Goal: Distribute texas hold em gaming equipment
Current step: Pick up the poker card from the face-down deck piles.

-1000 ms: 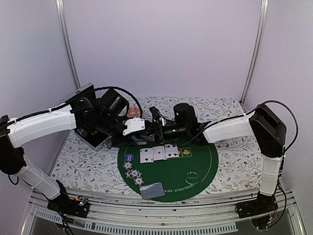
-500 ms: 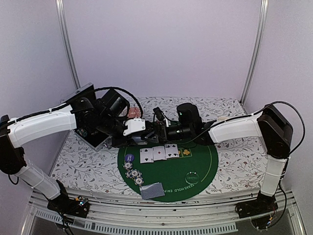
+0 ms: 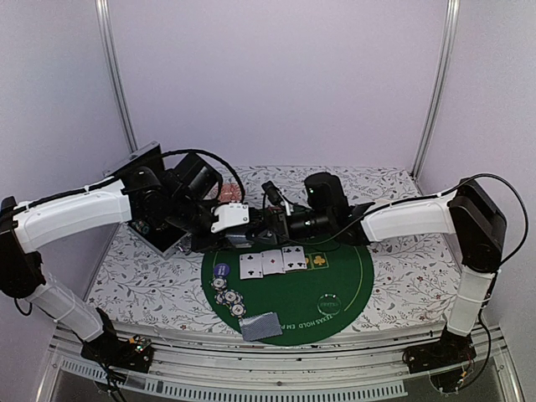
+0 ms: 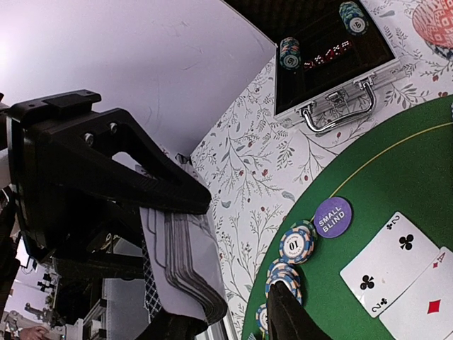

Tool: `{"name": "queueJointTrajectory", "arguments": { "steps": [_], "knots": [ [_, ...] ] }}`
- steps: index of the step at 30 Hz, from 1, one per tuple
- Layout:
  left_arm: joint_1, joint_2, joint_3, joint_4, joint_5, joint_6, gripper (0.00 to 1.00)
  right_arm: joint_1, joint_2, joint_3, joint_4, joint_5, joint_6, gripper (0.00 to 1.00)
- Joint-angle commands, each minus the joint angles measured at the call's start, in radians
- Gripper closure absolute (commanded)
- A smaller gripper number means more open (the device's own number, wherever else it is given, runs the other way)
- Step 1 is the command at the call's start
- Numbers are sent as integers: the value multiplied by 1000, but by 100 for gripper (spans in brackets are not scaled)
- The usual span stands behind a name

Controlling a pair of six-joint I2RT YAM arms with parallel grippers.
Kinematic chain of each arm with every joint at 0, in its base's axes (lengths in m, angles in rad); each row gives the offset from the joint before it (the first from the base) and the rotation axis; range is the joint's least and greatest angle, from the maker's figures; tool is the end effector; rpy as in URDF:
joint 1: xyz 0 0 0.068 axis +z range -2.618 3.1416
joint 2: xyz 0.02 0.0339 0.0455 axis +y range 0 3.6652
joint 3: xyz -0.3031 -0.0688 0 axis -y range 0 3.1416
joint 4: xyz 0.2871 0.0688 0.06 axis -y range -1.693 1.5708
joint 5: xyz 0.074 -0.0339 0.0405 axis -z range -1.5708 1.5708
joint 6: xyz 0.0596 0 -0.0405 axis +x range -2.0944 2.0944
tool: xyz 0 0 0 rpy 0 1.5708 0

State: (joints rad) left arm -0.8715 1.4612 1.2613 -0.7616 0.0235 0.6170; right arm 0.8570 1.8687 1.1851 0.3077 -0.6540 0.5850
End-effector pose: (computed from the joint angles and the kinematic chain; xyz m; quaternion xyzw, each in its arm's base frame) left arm 0.2285 -0.2738 0.3070 0.6488 0.6993 -0.0492 0.2961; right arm 0.2883 0.3883 0.2239 -0.2852 0.7512 0.5511 0.2248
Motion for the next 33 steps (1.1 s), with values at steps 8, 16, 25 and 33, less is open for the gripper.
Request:
{"name": "queueJointTrajectory", "arguments": {
  "steps": [8, 16, 25, 33],
  "knots": [
    [-21, 11, -4, 7, -8, 8, 54, -8, -65, 10, -41, -9, -20, 88],
    [-20, 12, -12, 7, -10, 10, 54, -13, -109, -10, -85, 14, -44, 92],
    [-22, 25, 6, 0, -6, 7, 55, -15, -95, 1, -91, 0, -47, 87],
    [-21, 21, -9, -1, -10, 10, 54, -23, -129, -22, -94, 7, -48, 98]
  ]
}}
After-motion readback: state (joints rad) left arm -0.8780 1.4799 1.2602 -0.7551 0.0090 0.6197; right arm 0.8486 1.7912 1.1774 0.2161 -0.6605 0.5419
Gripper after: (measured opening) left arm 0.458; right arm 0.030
